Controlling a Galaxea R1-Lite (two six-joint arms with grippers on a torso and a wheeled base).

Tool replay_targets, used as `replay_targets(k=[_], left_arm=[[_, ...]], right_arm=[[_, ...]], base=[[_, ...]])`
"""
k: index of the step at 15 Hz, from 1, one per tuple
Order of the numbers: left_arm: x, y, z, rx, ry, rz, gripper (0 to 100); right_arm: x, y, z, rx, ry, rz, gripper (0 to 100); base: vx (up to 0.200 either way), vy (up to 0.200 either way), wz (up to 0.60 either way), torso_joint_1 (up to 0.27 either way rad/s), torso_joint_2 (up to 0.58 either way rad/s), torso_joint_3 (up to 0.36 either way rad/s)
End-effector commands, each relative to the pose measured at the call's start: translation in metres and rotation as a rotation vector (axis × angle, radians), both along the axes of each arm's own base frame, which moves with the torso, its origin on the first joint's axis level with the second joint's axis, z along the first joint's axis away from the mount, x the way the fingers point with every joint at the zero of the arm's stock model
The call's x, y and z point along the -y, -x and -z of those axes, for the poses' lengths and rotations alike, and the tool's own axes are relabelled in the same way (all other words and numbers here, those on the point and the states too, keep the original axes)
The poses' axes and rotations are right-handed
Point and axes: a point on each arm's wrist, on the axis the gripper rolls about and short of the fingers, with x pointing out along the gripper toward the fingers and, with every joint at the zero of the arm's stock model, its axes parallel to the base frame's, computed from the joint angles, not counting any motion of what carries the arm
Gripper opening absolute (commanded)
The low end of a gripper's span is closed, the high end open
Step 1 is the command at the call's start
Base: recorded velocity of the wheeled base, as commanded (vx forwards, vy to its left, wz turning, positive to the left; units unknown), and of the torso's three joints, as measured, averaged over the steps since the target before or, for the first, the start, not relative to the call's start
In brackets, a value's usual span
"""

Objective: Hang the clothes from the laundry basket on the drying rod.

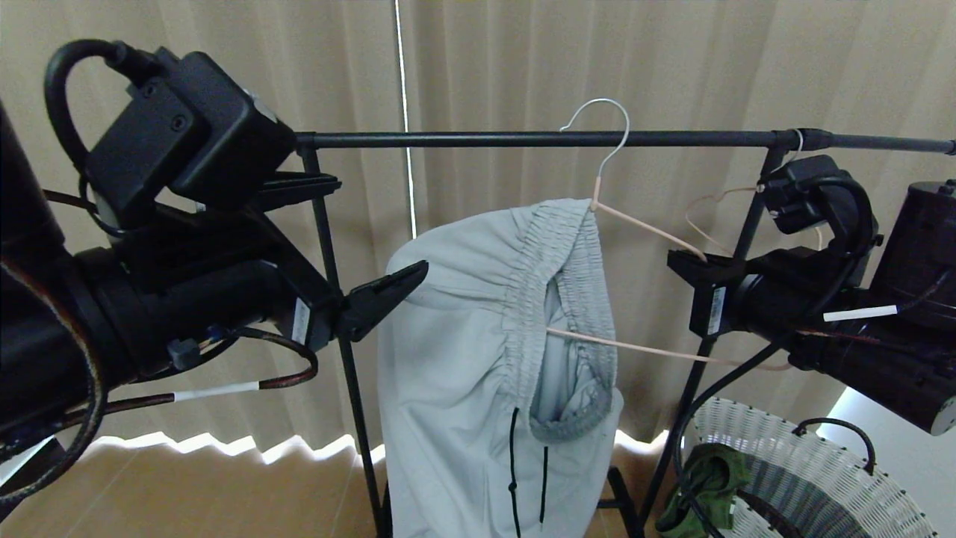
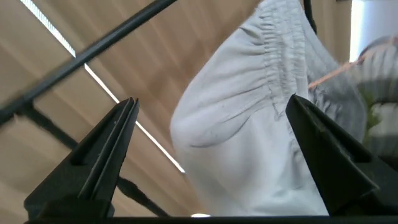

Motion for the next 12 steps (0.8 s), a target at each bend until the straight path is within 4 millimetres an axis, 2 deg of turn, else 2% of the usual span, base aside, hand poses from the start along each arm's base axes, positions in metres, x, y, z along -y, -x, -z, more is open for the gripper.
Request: replay_targets(k=[1, 3, 8, 10, 12], left_arm=[[0.007, -0.013, 0.004, 0.001, -0.044, -0.005, 100], [0.016, -0.02, 0.01, -0.001, -0.084, 0.044, 100], [0.031, -0.021, 0.022, 0.002, -0.15, 0.206, 100], [0.038, -0.032, 0.029, -0.021, -0.164, 0.208, 100], [0.039, -0.047, 0.028, -0.022, -0.162, 0.177, 100]], right_arm=[[0.003, -0.001, 0.004, -0.011, 0.018, -0.011, 0], [0.003, -0.001, 0.01, -0.031, 0.031, -0.024, 0], [0.0, -0.002, 0.012, -0.027, 0.029, -0.05, 0], [-0.003, -0.002, 0.009, 0.019, 0.01, -0.134, 0], [-0.002, 0.001, 0.01, 0.045, 0.033, -0.178, 0]], base=[[0.0, 0.0, 0.0, 0.0, 0.0, 0.0], [0.0, 0.0, 0.0, 0.0, 0.0, 0.0], [0.0, 0.0, 0.0, 0.0, 0.0, 0.0], [0.0, 0.0, 0.0, 0.0, 0.0, 0.0], [0.0, 0.0, 0.0, 0.0, 0.0, 0.0]])
